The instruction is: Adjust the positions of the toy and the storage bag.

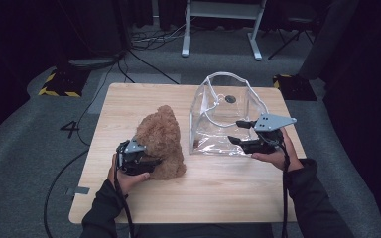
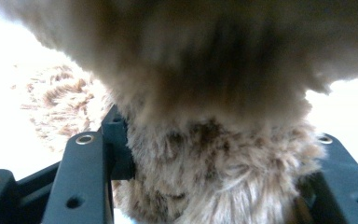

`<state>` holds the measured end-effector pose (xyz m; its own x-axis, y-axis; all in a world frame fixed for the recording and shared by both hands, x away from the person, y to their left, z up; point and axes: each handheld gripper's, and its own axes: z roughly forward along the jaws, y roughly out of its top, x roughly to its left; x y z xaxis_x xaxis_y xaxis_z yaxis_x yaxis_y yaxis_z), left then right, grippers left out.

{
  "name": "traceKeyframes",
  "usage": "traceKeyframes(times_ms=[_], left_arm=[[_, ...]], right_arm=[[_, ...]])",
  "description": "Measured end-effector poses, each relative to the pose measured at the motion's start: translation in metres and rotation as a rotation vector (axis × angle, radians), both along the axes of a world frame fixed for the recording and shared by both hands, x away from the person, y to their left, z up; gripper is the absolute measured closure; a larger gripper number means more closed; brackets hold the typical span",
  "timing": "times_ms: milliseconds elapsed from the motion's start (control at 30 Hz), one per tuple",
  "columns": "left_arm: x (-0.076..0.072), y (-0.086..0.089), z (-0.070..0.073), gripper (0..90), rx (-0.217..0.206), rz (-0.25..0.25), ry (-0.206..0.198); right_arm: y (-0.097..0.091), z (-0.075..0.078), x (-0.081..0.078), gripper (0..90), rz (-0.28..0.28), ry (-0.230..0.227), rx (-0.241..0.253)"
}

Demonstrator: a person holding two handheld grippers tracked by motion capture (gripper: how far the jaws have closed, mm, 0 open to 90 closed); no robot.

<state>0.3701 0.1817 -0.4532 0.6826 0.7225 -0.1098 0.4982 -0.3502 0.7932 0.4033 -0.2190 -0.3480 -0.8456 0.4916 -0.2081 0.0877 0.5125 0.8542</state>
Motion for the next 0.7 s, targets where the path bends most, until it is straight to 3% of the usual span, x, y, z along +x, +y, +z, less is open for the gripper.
traceKeyframes(times_ms=[200, 400, 467, 700], left_arm=[[0.000, 0.000, 0.000, 43.9, 0.006, -0.002, -0.007], [0.001, 0.000, -0.001, 43.6, -0.003, -0.005, -0.005], [0.001, 0.000, -0.001, 43.6, -0.005, -0.007, -0.004], [0.001, 0.000, 0.000, 43.3, -0.001, -0.009, -0.007]], right_arm=[[0.006, 0.008, -0.008, 40.4, 0.033, -0.023, 0.009], [0.017, 0.009, -0.002, 37.9, 0.018, -0.032, -0.020], [0.019, 0.010, 0.001, 37.9, 0.022, -0.025, -0.001], [0.031, 0.003, 0.012, 37.7, 0.019, 0.015, -0.040]])
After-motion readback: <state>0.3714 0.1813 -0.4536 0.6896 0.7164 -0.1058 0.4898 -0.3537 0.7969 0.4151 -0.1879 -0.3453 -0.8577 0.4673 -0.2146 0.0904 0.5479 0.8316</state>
